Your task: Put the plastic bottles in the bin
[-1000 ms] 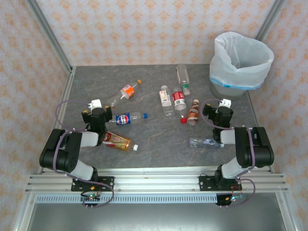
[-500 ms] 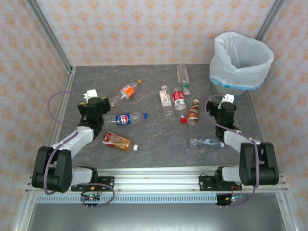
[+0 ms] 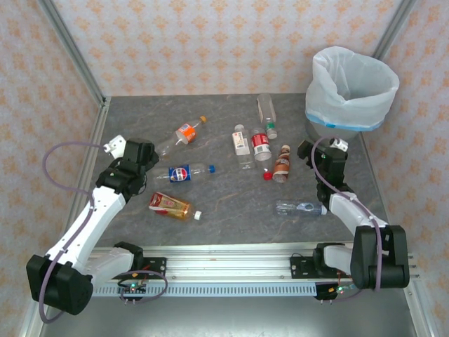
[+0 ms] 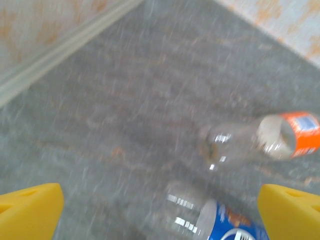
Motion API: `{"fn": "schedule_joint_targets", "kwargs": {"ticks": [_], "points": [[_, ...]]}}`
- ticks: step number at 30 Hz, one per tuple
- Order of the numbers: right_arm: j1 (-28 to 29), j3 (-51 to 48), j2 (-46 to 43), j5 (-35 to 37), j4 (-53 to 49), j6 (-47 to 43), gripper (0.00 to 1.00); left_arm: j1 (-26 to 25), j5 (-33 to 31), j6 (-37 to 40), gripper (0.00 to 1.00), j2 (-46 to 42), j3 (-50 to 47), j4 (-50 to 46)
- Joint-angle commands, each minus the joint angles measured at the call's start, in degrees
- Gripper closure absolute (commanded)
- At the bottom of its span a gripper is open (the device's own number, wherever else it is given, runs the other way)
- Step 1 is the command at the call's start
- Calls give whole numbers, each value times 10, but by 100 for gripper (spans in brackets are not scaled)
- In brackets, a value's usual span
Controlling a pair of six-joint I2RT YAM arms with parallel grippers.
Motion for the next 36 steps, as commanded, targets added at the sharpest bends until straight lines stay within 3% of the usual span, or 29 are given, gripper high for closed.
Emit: {"fn": "schedule_joint_targets", "kwargs": {"ticks": [1,8,13,19,23,36], "points": [[2,-25,-24,4,21,41,1,-5,70,-89,0,-12,-6,-126],[2,-52,-33,25,54,27,1,-4,151,-191,0,-47,-55,-144],[2,-44,-32,14,49,17,1,-4,212,-218,0,-32,-62,-120],[2,-42,-39,5,43,13,1,-4,213,-249,0,31,-47,-141],[2,-42,-53,-1,19,3,1,-4,246,-282,0,63,-58,-121],[2,-41,-87,-7,-11,-16,1,-5,255,-329,0,69,-95,-105]]}}
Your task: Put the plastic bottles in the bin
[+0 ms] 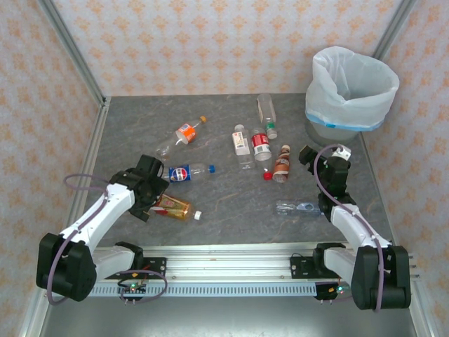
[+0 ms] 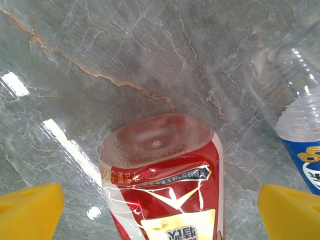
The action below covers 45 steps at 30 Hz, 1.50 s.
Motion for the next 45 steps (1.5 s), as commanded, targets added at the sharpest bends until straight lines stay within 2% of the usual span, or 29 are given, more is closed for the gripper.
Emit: {"fn": "schedule_joint_targets", "kwargs": {"ticks": [1,10,14,17,20,23,29,36,40,45], "points": [[2,9,-8,-9,-8,-9,1,-3,9,-23,0,13,-7,12],[2,12,-8,-18,-20,-12,1,-11,34,-32,1,69,-29,82],[3,17,-7,-33,-32,-18,1,-12,39,-18,17,79,-52,147],[4,24,-8,-46,-46,-25,1,-13,17,5,27,77,-55,160],[7,30,-8,-55,-53,-28,1,-13,0,31,35,76,-57,164],[10,35,-8,-64,-58,-31,1,-14,9,50,40,73,-58,170],[30,40,-13,-75,-58,-33,1,-20,-4,77,43,37,-47,139],[53,49,-20,-89,-59,-13,1,-28,-29,157,48,-12,14,86],[65,52,-27,-99,-52,20,1,-57,-16,212,48,-32,45,136],[83,51,-45,-112,-42,77,1,-100,2,281,50,-13,111,185]]}}
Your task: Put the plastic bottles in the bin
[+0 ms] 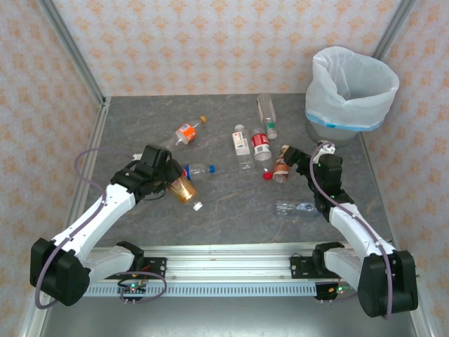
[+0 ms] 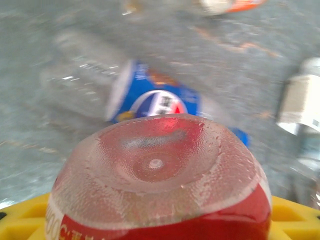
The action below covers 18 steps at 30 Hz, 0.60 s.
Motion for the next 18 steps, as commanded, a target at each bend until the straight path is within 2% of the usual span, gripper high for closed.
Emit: {"fn": "schedule_joint_targets", "kwargs": {"ticks": [1,6,11,18], "points": [[10,18,-19,-31,15,52,1,-20,13,75,51,14,47,49],[28,25,-31,-106,-20,63,1,-39,20,91,53,47,87,91],[88,31,-26,-114,-27,45,1,-48,39,93,55,89,112,149],[192,70,69,-162,32,45,1,-81,50,134,60,160,194,160]]}}
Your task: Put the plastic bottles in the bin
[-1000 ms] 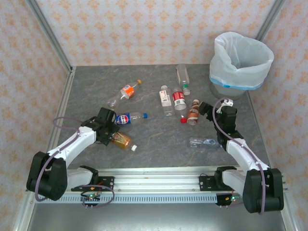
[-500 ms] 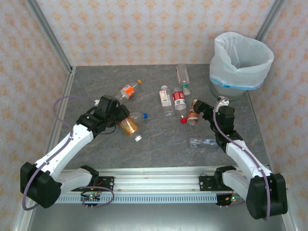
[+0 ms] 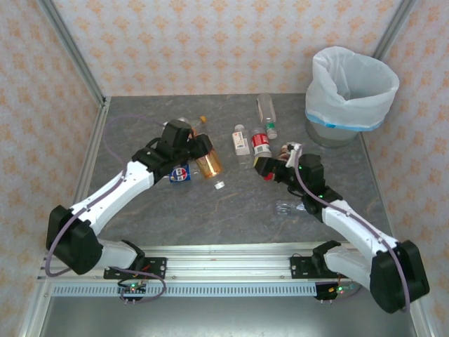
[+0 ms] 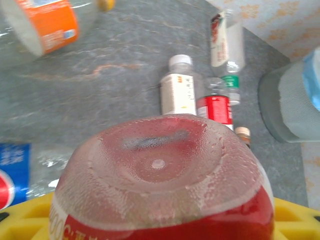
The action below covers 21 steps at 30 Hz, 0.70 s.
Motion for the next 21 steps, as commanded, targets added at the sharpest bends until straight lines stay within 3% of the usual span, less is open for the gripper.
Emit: {"fn": "schedule_joint_targets", "kwargs": {"ticks": [1,8,16,21], "points": [[47,36,46,-34,57,-2,1,-13,17,35,60,19,50,32],[130,75,122,-61,121,-41,1,-29,44,31,60,58,93,64],[135,49,99,-105,161,-75,1,-29,57,35,59,90,133,30],[135,33,77,-104,152,-94,1,-28,17,15,58,97,140,14]]}}
